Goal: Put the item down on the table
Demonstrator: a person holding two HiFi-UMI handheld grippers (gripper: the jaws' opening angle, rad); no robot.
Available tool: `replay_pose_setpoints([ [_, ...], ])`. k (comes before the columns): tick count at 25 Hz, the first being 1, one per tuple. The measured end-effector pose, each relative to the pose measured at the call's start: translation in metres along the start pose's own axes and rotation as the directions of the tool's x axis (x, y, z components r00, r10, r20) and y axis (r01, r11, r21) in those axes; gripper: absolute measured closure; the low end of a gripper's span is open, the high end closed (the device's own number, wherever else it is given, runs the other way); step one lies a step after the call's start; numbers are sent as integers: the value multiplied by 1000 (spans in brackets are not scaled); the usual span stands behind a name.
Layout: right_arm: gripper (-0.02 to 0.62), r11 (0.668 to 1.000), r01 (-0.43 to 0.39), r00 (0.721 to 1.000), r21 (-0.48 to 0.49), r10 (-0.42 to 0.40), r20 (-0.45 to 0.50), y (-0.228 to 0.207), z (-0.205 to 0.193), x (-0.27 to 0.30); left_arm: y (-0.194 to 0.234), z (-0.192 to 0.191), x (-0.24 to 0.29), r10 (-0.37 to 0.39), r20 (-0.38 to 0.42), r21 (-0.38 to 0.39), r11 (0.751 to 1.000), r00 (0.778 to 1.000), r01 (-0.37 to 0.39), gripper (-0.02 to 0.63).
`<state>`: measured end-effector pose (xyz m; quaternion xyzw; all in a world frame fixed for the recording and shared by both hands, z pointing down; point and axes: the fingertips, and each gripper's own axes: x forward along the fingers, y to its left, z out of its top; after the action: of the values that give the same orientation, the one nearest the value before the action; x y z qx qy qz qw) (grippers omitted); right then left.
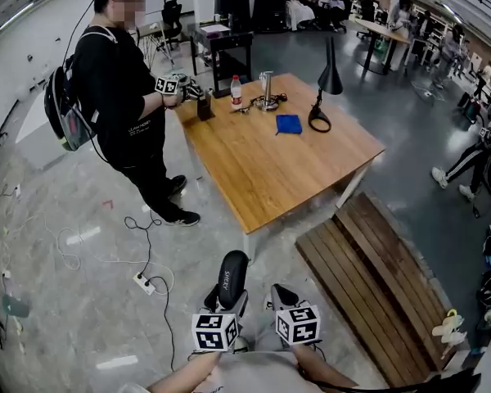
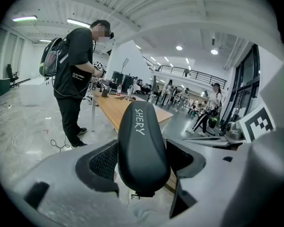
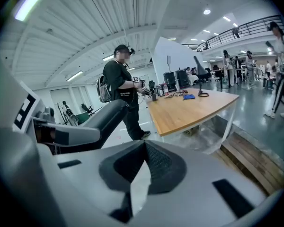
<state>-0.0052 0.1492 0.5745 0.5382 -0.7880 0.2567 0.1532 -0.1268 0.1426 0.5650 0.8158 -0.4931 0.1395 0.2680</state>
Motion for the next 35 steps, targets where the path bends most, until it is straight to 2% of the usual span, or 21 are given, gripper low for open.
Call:
replay_pose_setpoints([
  [11,592,993,-75,996,-94,78,33,-89,125,95,4,105,128,66,61,-28,998,996,-64,278],
  [14,592,990,-93,995,-110,98,35,-112,148,110,-6,126,155,75,79,-37,997,994,-72,278],
  [23,592,985,-136,990,-103,139,20,-136,172,144,-10,143,192,106,60,-49,994,993,-103,278],
  [35,592,989,-119,993,-84,120,9,-121,184,171,23,160,203,94,31,-66,994,995,-92,278],
])
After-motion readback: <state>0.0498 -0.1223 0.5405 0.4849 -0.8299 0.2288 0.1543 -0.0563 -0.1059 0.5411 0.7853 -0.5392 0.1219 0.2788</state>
